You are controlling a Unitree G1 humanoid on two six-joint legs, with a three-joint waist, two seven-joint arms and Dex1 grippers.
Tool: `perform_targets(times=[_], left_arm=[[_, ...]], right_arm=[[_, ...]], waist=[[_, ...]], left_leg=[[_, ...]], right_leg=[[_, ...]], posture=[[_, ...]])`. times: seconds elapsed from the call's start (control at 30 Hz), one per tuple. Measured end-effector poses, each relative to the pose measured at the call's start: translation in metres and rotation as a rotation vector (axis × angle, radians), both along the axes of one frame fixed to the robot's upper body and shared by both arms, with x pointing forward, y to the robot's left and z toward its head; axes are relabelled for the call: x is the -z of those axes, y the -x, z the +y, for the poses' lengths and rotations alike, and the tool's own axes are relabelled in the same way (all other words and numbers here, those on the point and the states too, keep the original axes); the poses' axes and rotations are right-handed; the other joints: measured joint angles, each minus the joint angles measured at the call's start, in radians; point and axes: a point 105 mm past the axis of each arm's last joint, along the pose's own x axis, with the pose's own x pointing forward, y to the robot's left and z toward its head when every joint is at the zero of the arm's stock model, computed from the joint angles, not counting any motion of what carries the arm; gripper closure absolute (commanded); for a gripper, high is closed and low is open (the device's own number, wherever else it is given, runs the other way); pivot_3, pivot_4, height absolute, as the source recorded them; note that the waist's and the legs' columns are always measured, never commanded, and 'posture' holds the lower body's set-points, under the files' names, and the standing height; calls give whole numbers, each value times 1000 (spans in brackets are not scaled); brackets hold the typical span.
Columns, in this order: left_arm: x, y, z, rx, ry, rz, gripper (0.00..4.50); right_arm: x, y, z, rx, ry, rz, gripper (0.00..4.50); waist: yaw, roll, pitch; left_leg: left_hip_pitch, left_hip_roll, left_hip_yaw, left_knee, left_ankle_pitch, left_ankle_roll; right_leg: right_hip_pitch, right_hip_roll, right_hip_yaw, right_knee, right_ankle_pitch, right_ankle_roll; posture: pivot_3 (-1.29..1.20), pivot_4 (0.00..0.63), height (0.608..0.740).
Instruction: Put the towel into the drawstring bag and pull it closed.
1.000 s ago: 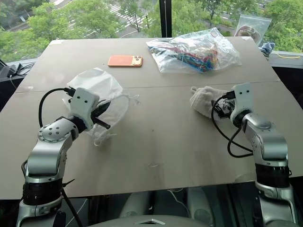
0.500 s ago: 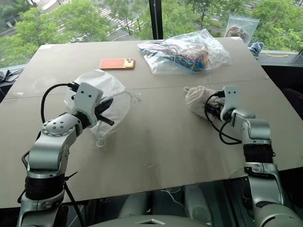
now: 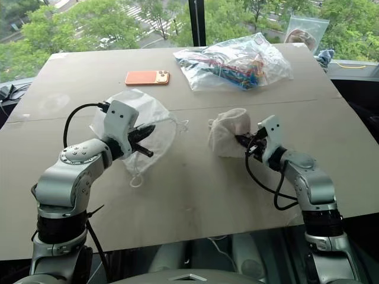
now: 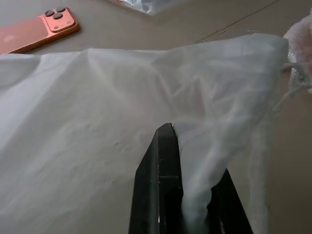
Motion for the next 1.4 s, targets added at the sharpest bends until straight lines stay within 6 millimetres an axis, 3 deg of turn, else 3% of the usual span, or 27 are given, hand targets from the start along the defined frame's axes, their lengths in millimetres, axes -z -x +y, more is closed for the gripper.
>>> perform_targets(times=[0.1,0.23,0.33,0.5,0.6,0.67,0.73,0.8,0.87,0.97,1.0,1.1,1.4], left_arm=[[-7,-2,-15,64,59,28,4500],[-12,-10,-24,110,107,68,4500],[-19,-15,-34,161,133,80,4500],[-18,-13,-47,233,130,100,4500],[-16,-13,-47,239,103,104,4500],[-15,-14,-45,232,86,104,4500],[-13,-17,-41,209,74,105,4500],[-10,-19,-38,192,73,117,4500],[-9,-19,-39,193,78,121,4500],[-12,-16,-49,238,138,127,4500],[-14,-12,-56,274,163,131,4500],[-19,-6,-58,306,209,138,4500],[-16,12,-51,353,327,243,4500]], right_arm=[[-22,22,18,-127,-56,-44,4482],[-32,36,32,-224,-94,-54,4482],[-27,42,50,-305,-67,-51,4482],[-8,33,71,-328,-36,-31,4482],[-11,42,77,-401,-64,-36,4482],[-24,57,80,-486,-134,-46,4482],[-51,75,77,-589,-286,-59,4482],[-71,82,71,-629,-333,-111,4482],[-77,83,69,-636,-320,-133,4482],[-44,59,78,-532,-169,-71,4482],[-23,44,82,-459,-122,-25,4482],[12,25,85,-366,-51,48,4482],[18,9,95,-290,-32,-22,4482]], waist=[[11,0,0],[13,0,0],[11,0,0],[10,0,0],[13,1,0],[15,1,1],[15,1,1],[15,1,1],[14,0,1],[11,0,0],[11,1,1],[11,1,1],[10,1,1]], left_leg=[[0,-1,0,0,0,0],[0,-1,-1,0,0,0],[0,-1,-1,0,0,0],[-1,-1,-1,0,0,0],[-1,-2,-1,0,0,0],[-2,-2,-2,0,0,0],[-2,-2,-2,0,0,0],[-1,-3,-2,0,0,0],[-1,-2,-2,0,0,0],[-1,-2,-2,0,0,0],[-1,-2,-1,0,0,0],[-2,-2,-1,0,0,0],[-2,-2,-2,0,0,0]], right_leg=[[0,0,-1,-1,-2,3],[0,-1,-1,-1,-2,3],[0,-1,-1,-1,-2,3],[0,-1,-1,-1,-1,2],[0,-2,-1,-2,0,0],[0,-2,-2,-2,0,0],[0,-2,-2,-2,0,0],[0,-2,-2,-2,-2,2],[0,-2,-2,-2,-2,3],[0,-2,-2,-2,-2,3],[0,-2,-2,-2,-2,3],[-1,-2,-2,-2,0,-1],[-1,-2,-2,-2,0,-1]], posture=[[0,150,740],[0,150,740],[0,150,740],[0,150,740],[0,150,740],[0,150,740],[0,150,740],[0,150,740],[0,150,740],[0,150,740],[0,150,740],[0,150,740],[0,150,740]])
